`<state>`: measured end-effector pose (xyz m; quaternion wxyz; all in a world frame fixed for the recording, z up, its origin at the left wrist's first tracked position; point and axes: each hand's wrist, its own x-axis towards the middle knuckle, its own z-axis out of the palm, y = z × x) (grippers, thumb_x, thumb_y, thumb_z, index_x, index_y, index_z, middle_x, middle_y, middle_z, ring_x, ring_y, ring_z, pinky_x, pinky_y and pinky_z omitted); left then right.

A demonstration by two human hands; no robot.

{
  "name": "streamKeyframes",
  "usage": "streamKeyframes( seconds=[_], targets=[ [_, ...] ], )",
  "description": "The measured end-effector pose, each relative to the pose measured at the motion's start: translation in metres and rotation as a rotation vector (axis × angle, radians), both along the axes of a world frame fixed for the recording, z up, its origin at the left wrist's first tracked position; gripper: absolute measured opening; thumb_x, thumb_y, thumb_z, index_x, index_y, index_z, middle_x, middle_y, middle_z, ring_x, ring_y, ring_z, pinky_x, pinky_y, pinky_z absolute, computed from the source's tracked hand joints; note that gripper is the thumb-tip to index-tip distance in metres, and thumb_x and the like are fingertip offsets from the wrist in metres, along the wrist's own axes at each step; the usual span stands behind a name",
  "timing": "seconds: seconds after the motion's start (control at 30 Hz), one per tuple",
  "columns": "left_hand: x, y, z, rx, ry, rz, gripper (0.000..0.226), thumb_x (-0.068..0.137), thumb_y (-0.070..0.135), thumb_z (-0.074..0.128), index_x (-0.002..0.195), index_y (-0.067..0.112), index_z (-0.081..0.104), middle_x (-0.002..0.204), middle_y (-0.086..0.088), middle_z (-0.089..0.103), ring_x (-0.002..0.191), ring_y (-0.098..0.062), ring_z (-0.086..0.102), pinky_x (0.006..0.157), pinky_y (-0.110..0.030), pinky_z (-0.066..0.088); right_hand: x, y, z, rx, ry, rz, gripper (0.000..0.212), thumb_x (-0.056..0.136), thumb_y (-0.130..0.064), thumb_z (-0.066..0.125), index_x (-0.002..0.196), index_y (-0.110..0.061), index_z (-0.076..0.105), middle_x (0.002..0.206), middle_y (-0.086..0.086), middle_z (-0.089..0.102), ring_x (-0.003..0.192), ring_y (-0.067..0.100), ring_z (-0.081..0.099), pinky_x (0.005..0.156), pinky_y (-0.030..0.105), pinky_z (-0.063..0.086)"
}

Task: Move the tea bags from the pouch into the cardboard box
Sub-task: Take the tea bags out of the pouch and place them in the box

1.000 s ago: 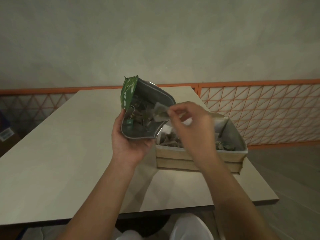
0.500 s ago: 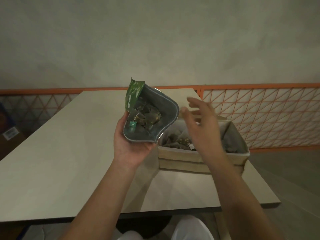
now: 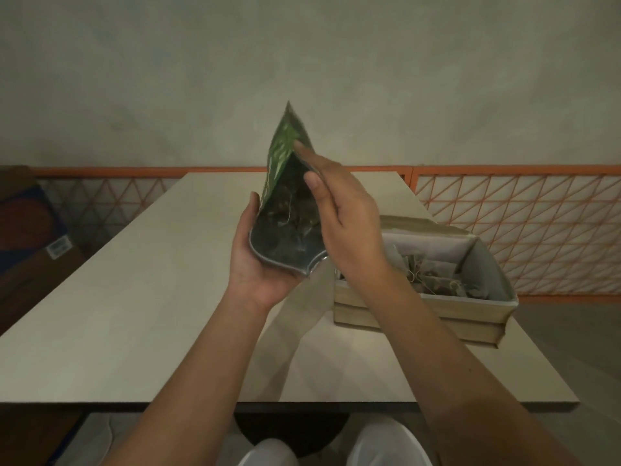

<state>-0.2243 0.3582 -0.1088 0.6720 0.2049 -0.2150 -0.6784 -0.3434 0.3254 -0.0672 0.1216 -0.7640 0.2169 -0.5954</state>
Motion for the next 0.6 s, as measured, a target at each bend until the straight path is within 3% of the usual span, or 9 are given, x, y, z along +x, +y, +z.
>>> streamKeyframes(
  seconds=[0.1,0.23,0.37,0.5,0.6],
  targets=[
    [-0.003,-0.005,0.006,-0.064,0.012,-0.027,0.050,0.097,0.052,0.052,0.122,0.013,0.072,0.122,-0.013,0.069,0.106,-0.030,0.071,0.087,-0.039,0.059,-0.002,0.005,-0.002,-0.126,-0.068,0.034,0.034,0.101,-0.012,0.045,0.133,-0.006,0.056,0.133,0.005,0.060,0.125,0.016,0.055,0.104,0.035,0.044],
    [-0.006,-0.013,0.002,-0.033,0.000,-0.027,0.052,0.091,0.054,0.056,0.110,0.013,0.079,0.117,-0.014,0.072,0.097,-0.032,0.074,0.080,-0.040,0.060,-0.002,-0.007,-0.009,0.057,-0.081,0.031,0.035,0.103,-0.017,0.045,0.137,-0.015,0.053,0.136,0.001,0.059,0.126,0.013,0.053,0.105,0.038,0.044],
    [-0.010,-0.015,-0.001,0.000,-0.010,-0.016,0.052,0.095,0.055,0.050,0.115,0.015,0.078,0.122,-0.014,0.071,0.105,-0.032,0.071,0.088,-0.041,0.059,-0.006,-0.007,-0.006,0.082,-0.056,0.017,0.035,0.104,-0.019,0.043,0.137,-0.019,0.053,0.134,-0.002,0.060,0.124,0.009,0.053,0.105,0.034,0.045],
    [-0.013,-0.014,0.007,-0.026,-0.004,-0.002,0.051,0.097,0.054,0.048,0.109,0.015,0.078,0.113,-0.012,0.074,0.096,-0.031,0.074,0.080,-0.040,0.061,-0.007,-0.004,0.001,0.054,-0.053,0.004,0.036,0.104,-0.021,0.042,0.138,-0.018,0.053,0.132,-0.002,0.061,0.123,0.008,0.053,0.104,0.026,0.044],
    [-0.013,-0.013,0.008,0.003,-0.018,-0.016,0.049,0.091,0.054,0.053,0.103,0.016,0.081,0.114,-0.011,0.074,0.100,-0.030,0.072,0.101,-0.042,0.050,-0.009,-0.007,0.003,0.041,-0.019,-0.052,0.036,0.104,-0.023,0.043,0.138,-0.019,0.053,0.125,-0.001,0.063,0.115,0.004,0.055,0.096,0.014,0.043]
  ],
)
